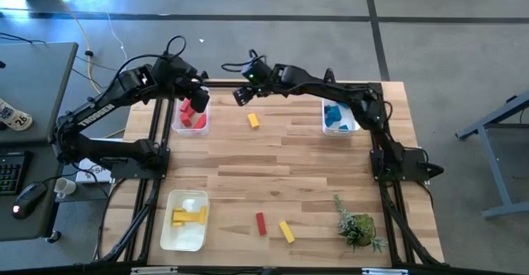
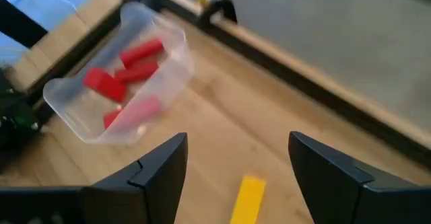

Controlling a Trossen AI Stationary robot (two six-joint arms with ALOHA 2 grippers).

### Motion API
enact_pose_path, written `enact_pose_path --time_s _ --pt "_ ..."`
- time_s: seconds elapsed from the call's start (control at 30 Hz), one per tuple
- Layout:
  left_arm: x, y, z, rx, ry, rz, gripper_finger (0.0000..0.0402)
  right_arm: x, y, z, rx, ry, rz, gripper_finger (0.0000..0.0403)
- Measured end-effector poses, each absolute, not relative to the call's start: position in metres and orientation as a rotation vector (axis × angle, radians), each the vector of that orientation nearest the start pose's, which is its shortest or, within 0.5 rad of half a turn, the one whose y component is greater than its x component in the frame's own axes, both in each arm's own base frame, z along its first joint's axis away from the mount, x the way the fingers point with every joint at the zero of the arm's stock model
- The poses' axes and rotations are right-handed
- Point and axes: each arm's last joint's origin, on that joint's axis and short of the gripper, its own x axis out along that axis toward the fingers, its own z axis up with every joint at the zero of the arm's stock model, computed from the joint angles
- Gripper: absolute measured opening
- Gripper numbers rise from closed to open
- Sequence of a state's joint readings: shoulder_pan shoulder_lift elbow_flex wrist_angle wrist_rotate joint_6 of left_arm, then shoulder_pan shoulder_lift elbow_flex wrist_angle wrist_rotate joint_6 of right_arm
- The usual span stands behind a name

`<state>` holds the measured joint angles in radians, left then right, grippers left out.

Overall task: Sort & place blocks by color
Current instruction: Put the yellow block into the bottom white bin

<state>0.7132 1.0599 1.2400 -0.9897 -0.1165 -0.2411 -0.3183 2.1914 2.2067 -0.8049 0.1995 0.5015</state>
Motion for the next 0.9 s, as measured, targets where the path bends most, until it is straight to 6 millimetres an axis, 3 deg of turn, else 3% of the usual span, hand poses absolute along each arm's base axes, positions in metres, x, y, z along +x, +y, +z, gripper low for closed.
enact_pose_path --time_s 0.2,0.47,0.9 --pt "0.140 0.125 0.367 -0.459 0.701 0.878 0.0177 0.473 -0.156 0.275 0.648 0.777 -0.650 0.0243" --pt "0.140 0.125 0.367 -0.451 0.705 0.875 0.0177 0.481 -0.151 0.230 0.682 0.938 -0.671 0.0243" --pt "0.140 0.125 0.367 -0.427 0.715 0.868 0.0179 0.489 -0.151 0.189 0.699 1.026 -0.704 0.0243"
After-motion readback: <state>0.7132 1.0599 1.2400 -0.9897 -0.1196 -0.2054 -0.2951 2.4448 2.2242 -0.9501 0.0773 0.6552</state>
